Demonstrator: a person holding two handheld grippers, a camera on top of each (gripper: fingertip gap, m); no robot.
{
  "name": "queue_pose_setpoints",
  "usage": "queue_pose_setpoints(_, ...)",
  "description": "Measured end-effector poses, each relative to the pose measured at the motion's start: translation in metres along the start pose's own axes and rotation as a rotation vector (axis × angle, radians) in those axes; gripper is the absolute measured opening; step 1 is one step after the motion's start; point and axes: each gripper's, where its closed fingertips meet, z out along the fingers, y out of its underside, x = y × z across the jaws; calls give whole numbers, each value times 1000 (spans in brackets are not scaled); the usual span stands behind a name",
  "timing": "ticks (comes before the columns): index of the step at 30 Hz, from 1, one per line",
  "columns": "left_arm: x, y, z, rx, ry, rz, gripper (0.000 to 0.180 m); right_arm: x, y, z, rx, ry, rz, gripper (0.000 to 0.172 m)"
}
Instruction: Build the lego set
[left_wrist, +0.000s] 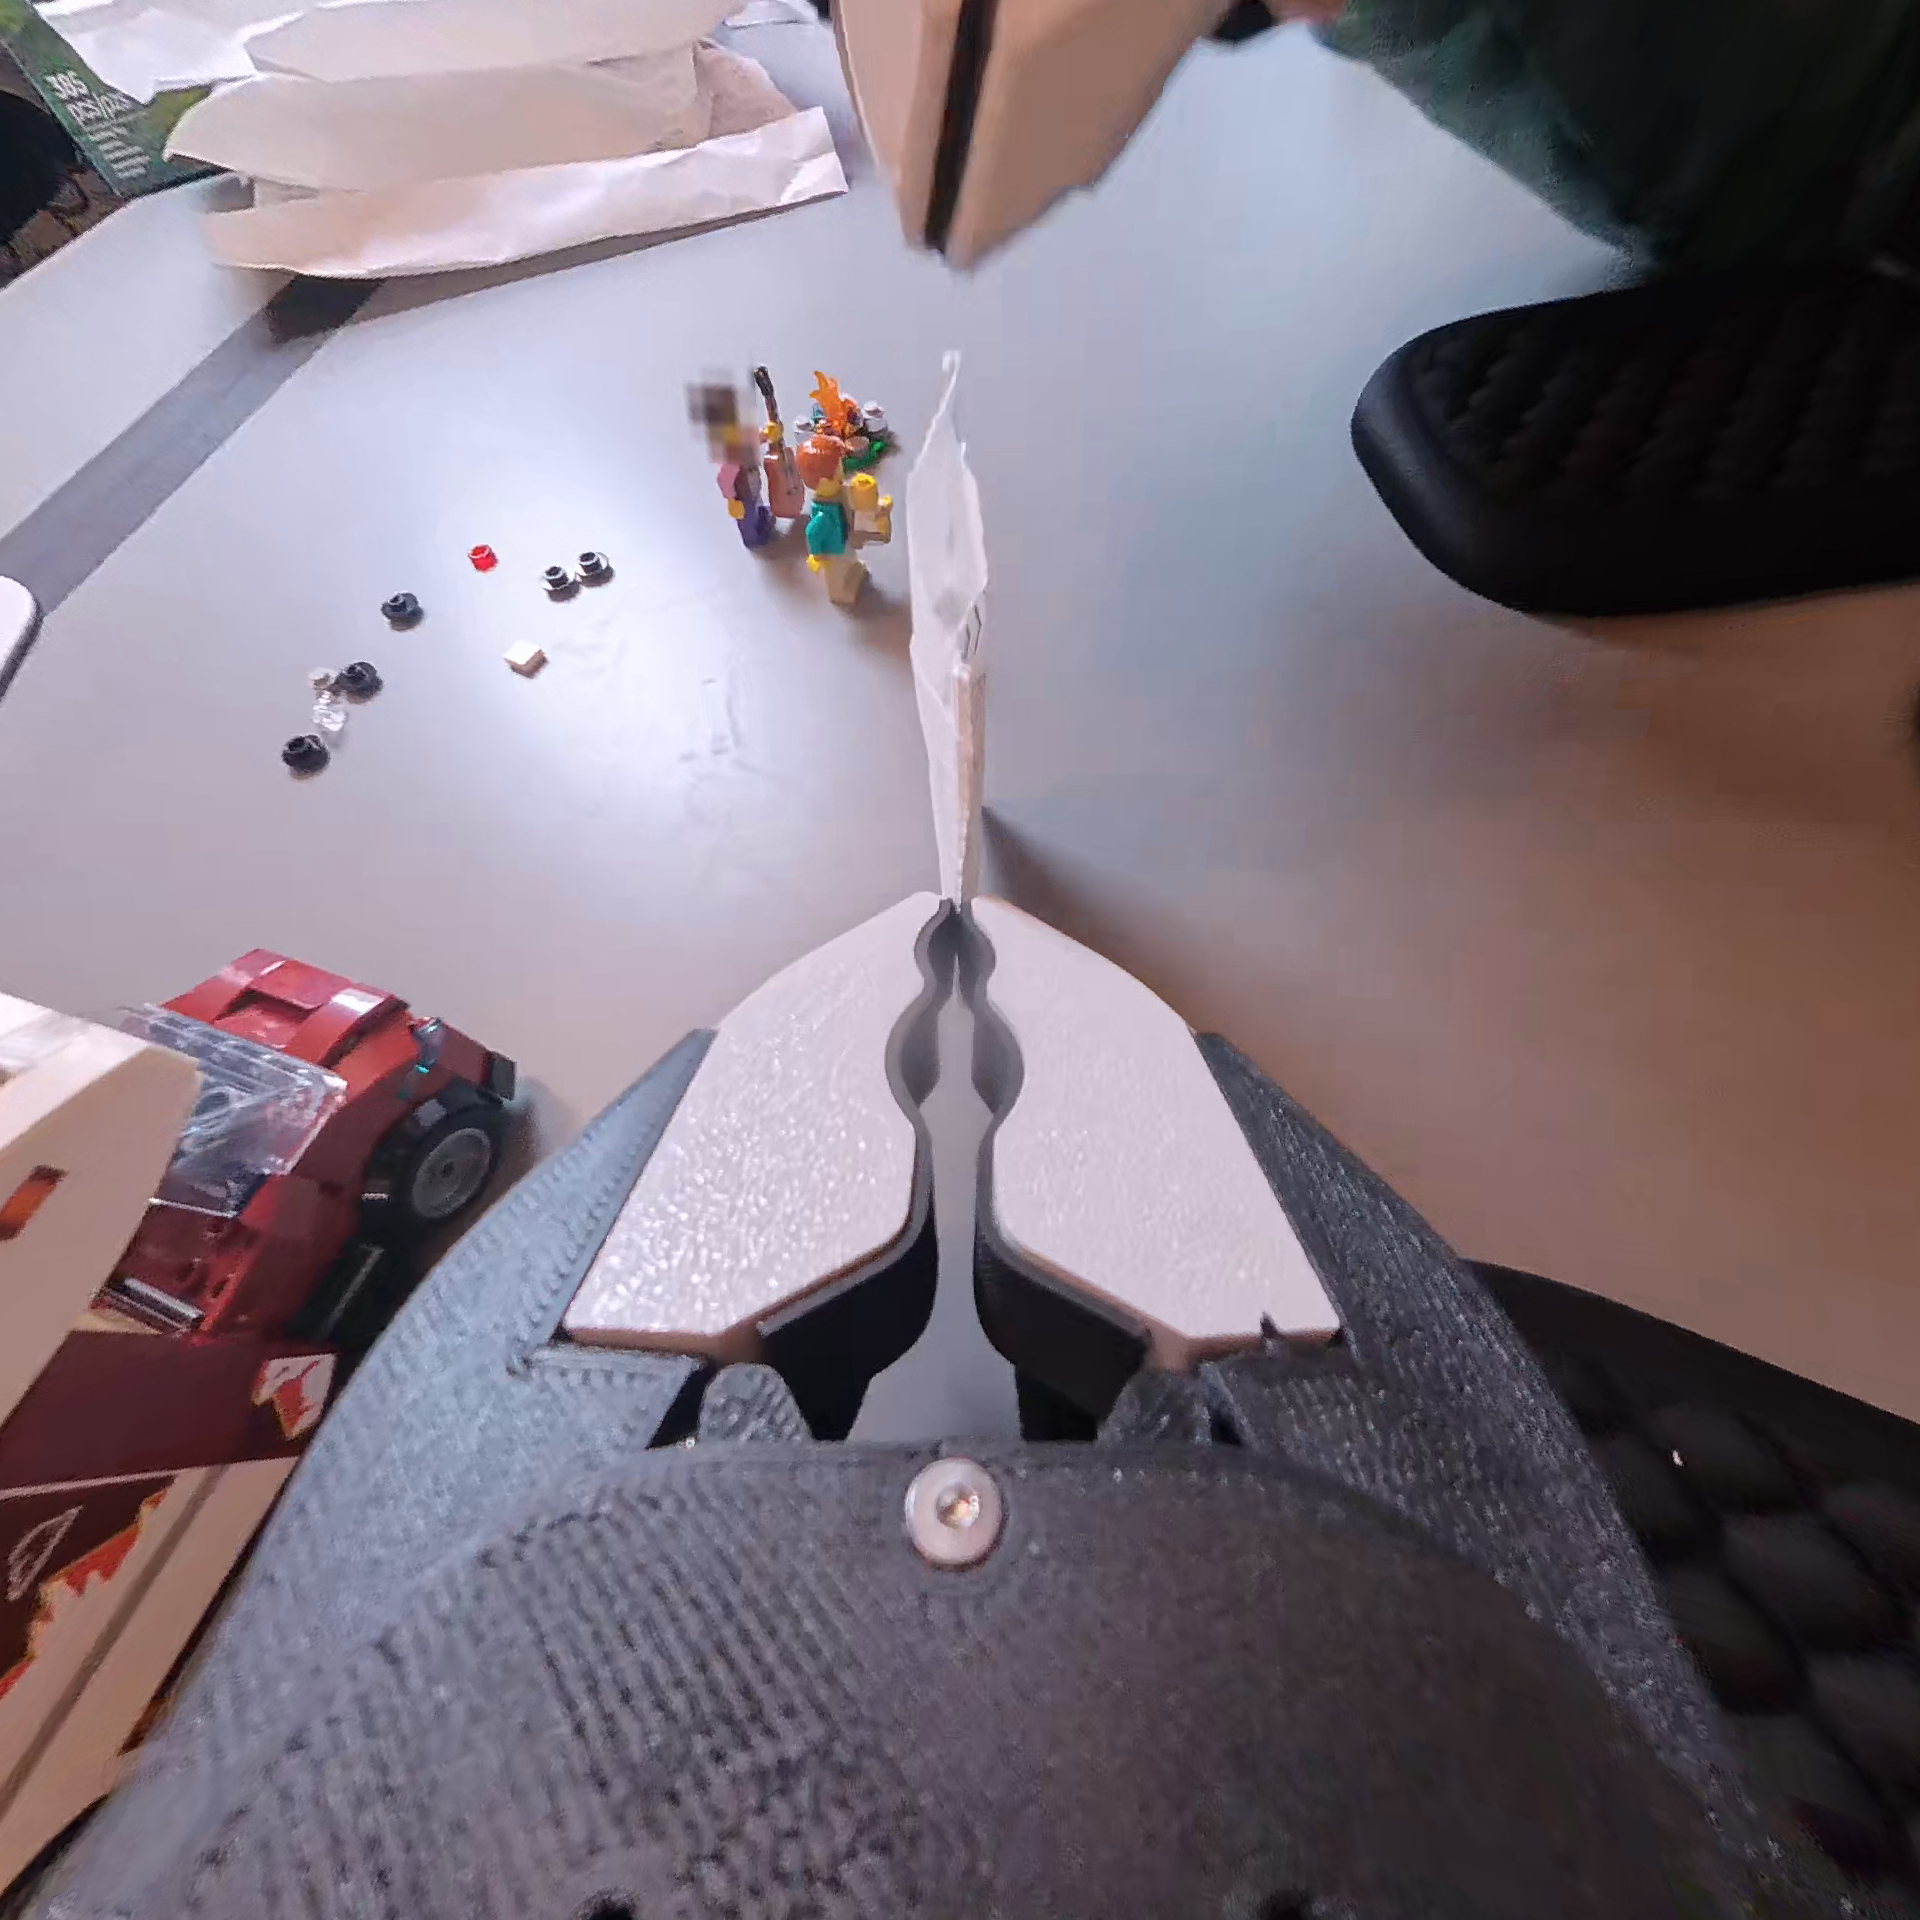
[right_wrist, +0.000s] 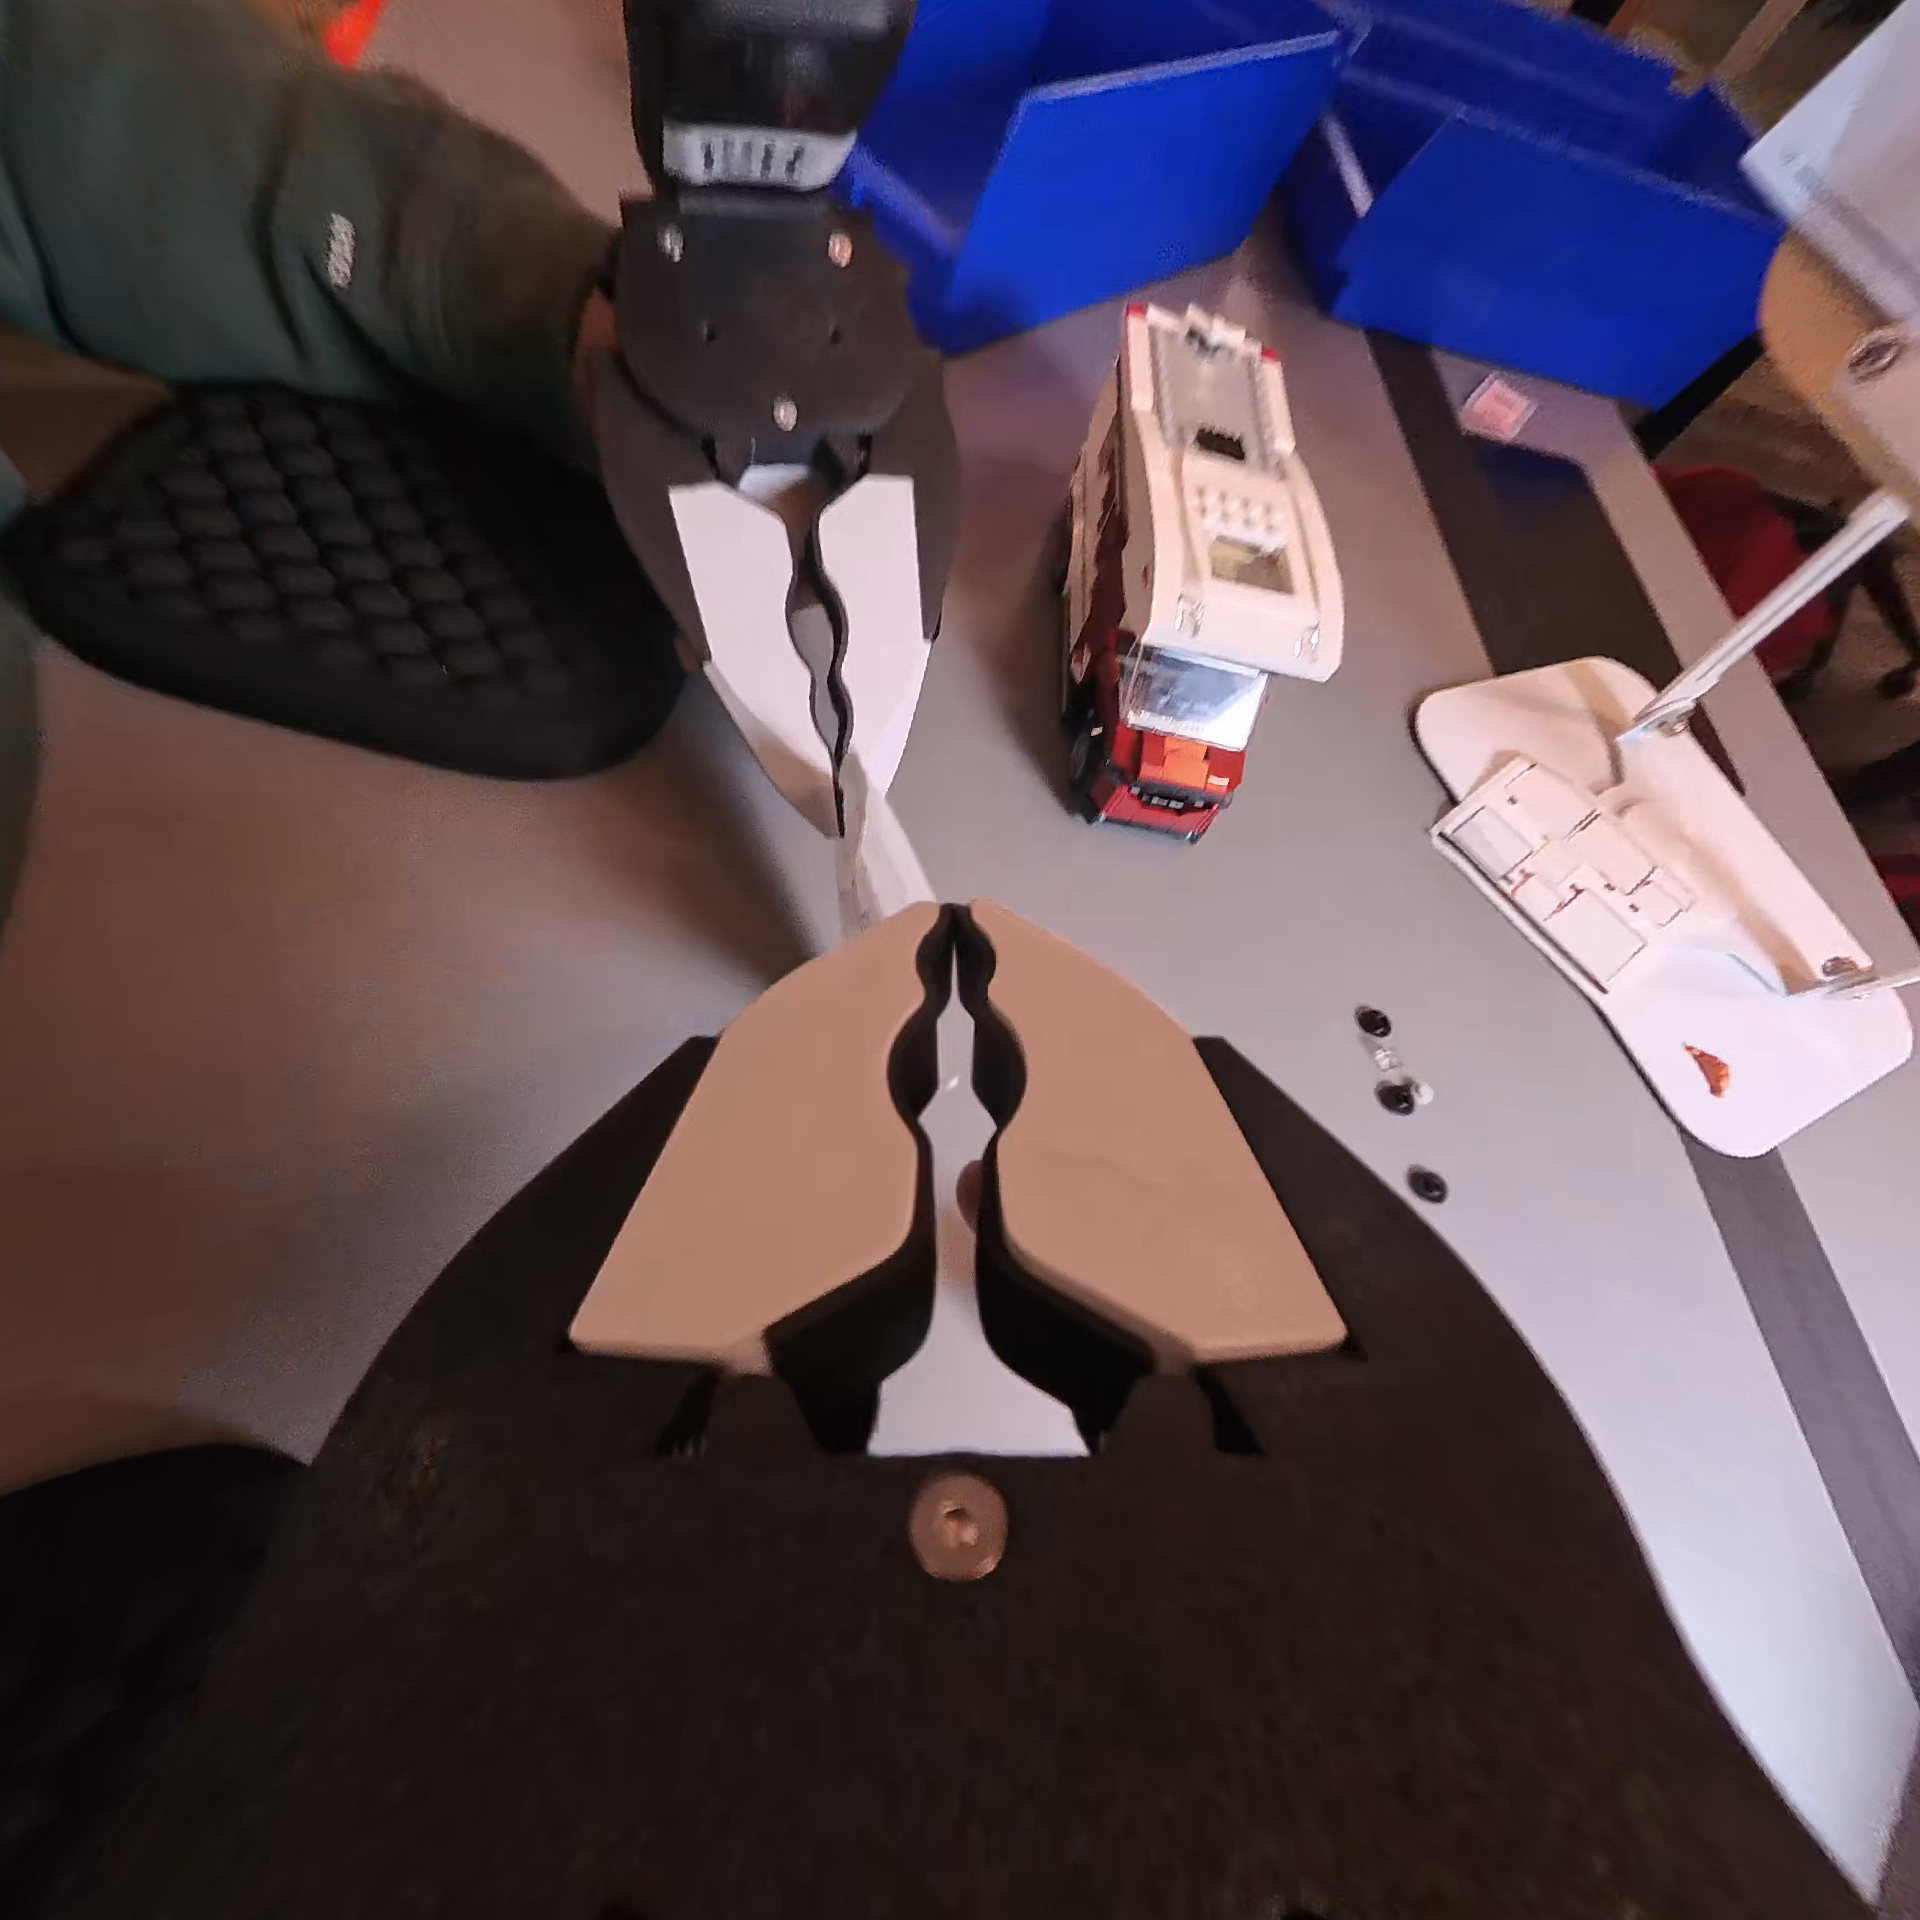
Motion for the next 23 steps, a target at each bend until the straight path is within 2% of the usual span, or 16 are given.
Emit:
queue_pose_setpoints(2, 2, -1, 0, -13, -11, 33, 1, -1, -5, -1, -6, 10, -5, 0)
queue_pose_setpoints(10, 17, -5, 8, -65, -36, 156, 0, -32, 16, 25, -180, -38, -138, 0)
queue_pose_setpoints(14, 21, -7, 8, -59, -23, 148, 0, -38, 18, 20, -209, -59, -175, 0)
queue_pose_setpoints(19, 25, -8, 8, -71, 5, 109, 0, -43, 19, 16, -250, -41, -308, 0)
queue_pose_setpoints(23, 28, -7, 9, -76, 23, 95, 0, -48, 24, 15, -281, -71, -326, 0)
